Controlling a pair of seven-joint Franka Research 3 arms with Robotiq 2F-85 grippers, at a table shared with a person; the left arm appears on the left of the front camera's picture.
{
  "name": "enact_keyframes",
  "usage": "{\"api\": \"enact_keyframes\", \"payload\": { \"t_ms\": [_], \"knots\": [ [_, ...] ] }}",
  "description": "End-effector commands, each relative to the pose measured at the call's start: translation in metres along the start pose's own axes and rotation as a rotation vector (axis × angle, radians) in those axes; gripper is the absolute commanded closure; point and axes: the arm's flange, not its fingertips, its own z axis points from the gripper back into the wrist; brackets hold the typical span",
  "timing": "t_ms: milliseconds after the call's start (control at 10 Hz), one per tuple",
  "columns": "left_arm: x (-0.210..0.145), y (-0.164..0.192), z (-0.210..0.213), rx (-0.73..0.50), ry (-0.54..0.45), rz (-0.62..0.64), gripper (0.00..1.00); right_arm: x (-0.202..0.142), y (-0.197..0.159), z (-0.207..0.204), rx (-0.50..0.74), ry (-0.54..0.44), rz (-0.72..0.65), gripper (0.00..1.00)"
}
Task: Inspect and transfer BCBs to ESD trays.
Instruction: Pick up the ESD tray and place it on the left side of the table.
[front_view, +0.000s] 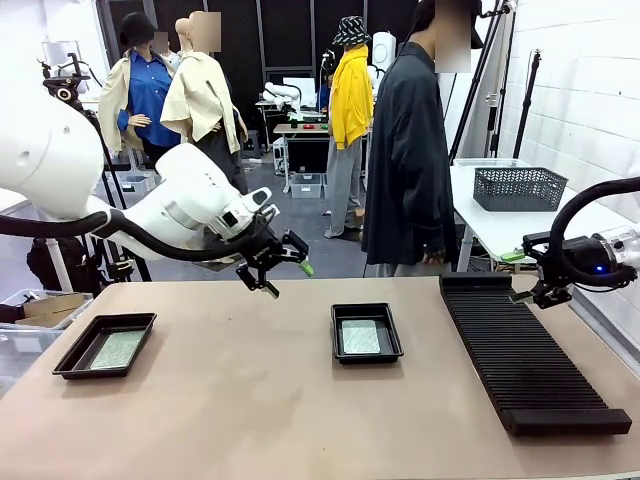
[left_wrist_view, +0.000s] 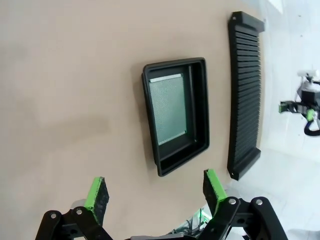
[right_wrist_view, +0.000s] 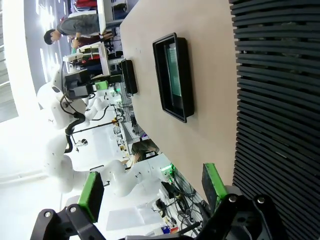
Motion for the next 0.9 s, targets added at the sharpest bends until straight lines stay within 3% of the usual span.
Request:
{"api": "enact_keyframes", "payload": {
  "t_ms": [0, 800],
  "knots": [
    [0.012, -0.018, -0.018, 0.081, -0.004, 0.044, 0.0, 0.003, 0.002, -0.001, -0.007, 0.005, -0.008, 0.0],
    [0.02, -0.051, -0.093, 0.234, -0.023, 0.096, 0.0, 0.003, 0.002, -0.001, -0.007, 0.005, -0.008, 0.0]
  ]
}}
